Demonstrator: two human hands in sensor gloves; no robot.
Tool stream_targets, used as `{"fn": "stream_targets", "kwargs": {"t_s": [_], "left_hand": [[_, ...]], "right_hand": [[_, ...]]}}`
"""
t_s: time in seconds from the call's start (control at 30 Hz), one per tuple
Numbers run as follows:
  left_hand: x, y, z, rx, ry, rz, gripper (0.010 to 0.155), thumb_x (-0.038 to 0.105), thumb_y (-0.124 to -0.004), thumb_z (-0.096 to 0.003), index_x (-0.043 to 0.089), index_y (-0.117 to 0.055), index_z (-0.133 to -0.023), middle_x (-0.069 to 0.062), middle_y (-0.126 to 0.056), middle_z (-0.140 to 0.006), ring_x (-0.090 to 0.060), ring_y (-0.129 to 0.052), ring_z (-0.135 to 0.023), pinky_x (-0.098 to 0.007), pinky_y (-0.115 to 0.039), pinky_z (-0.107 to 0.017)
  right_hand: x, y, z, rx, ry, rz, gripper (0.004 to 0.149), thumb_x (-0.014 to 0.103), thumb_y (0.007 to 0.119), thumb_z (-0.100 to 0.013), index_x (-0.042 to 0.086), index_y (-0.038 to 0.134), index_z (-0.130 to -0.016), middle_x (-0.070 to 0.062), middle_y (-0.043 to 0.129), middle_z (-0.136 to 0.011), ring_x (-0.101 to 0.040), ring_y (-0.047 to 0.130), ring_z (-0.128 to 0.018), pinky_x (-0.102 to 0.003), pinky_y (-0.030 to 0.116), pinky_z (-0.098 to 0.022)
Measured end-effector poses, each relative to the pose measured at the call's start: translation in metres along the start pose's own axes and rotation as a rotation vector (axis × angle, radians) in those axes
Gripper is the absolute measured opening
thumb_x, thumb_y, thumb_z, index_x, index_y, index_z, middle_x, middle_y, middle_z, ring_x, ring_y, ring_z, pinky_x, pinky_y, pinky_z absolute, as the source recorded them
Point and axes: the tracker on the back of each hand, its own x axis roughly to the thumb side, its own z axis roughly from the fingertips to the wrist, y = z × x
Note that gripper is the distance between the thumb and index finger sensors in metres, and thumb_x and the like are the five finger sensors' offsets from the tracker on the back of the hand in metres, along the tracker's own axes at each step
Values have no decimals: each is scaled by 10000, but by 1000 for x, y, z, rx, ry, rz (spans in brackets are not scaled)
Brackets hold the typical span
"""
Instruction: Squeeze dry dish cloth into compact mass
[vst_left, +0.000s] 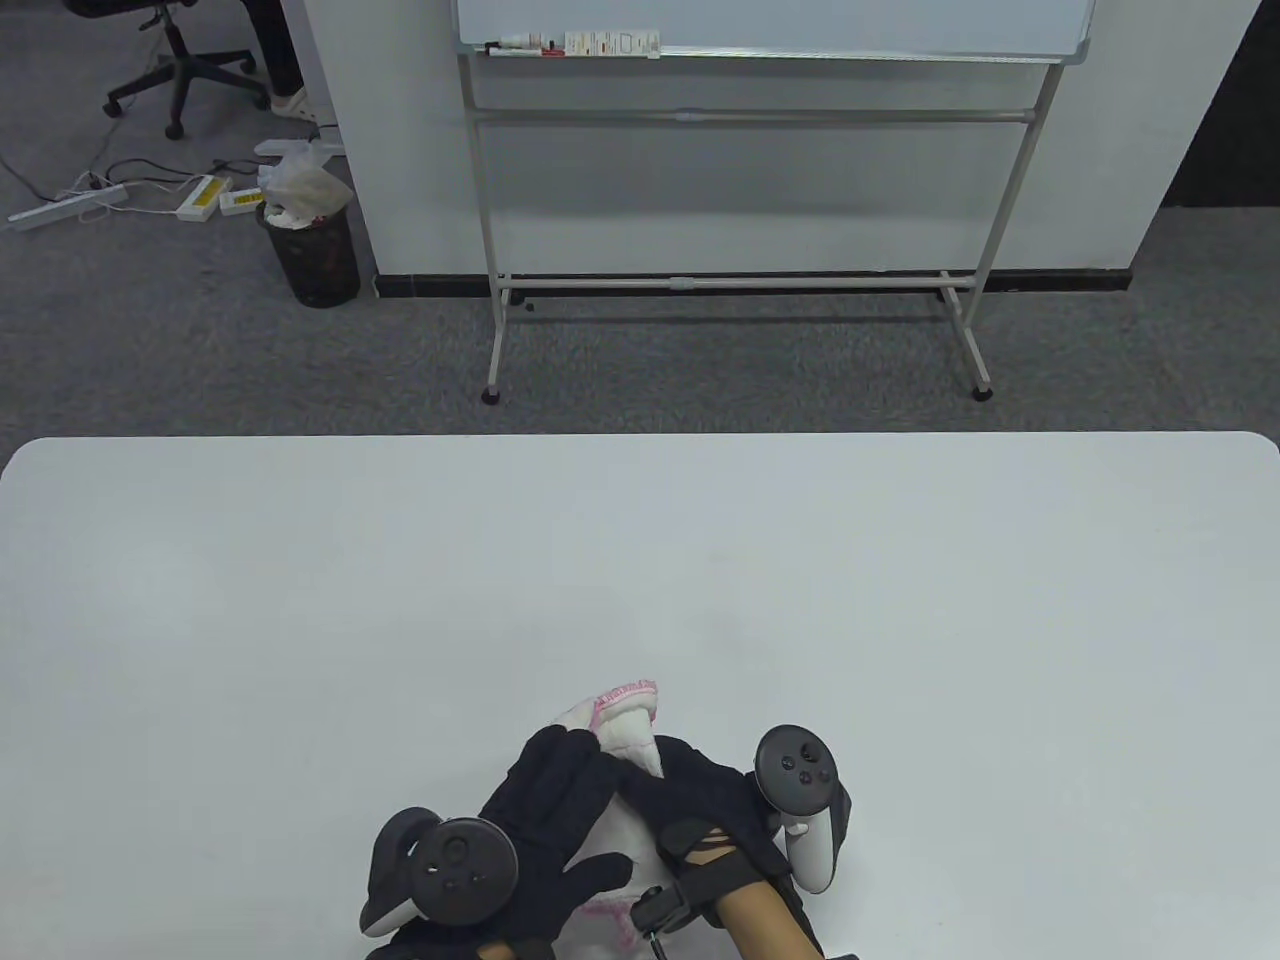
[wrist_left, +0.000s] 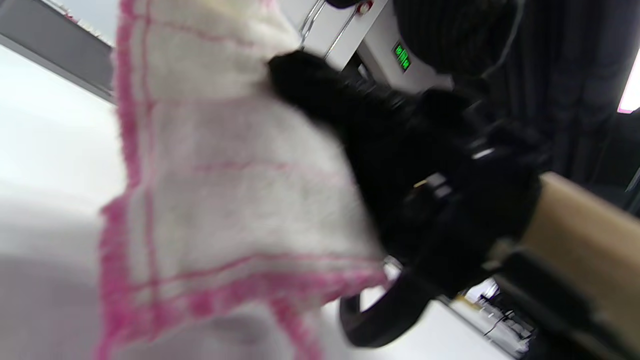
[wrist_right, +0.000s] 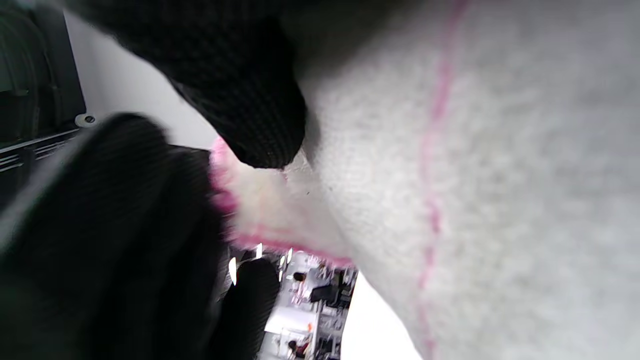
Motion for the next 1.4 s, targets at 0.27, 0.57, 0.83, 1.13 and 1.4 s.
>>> {"fn": "stream_targets", "kwargs": {"t_s": [0.27, 0.57, 0.83, 1.13, 1.4], "left_hand": [[-22, -10, -4, -57, 104, 45, 964, 610, -747, -501, 212, -46, -1030, -130, -106, -1123, -430, -267, -1036, -620, -406, -724], [-46, 6, 5, 107, 235, 265, 768, 543, -800, -485, 169, -410, -1030, -176, -783, -812, -295, -949, -531, -427, -835, -353], [-71, 9, 16, 193, 391, 448, 556, 508, -791, -509, 124, -679, -895, -135, -932, -624, -277, -1010, -370, -422, -863, -248], [-79, 4, 18, 191, 470, 483, 568, 541, -750, -526, 129, -675, -909, -113, -951, -620, -279, -1029, -415, -431, -875, -287], [-75, -15, 10, 89, 273, 991, 589, 558, -689, -563, 94, -623, -919, -125, -920, -673, -292, -1011, -473, -428, -869, -331]], "right_hand": [[7, 26, 0, 305, -91, -83, 607, 376, 875, -460, -5, 693, -895, -210, 872, -773, -418, 987, -538, -562, 807, -374], [35, 39, 12, 252, -299, 97, 766, 455, 888, -451, -51, 583, -938, -250, 772, -856, -466, 913, -651, -605, 747, -462], [58, 35, 27, 78, -545, 365, 772, 459, 895, -449, 69, 539, -1011, -232, 617, -982, -486, 764, -812, -640, 640, -559], [56, 58, 30, 230, -481, 719, 1041, 567, 920, -408, 233, 187, -1068, -103, 126, -1114, -400, 129, -1065, -638, 216, -734], [22, 46, 10, 305, -299, 513, 1223, 597, 950, -368, 240, -54, -968, -131, 67, -1078, -440, 272, -1071, -658, 385, -718]]}}
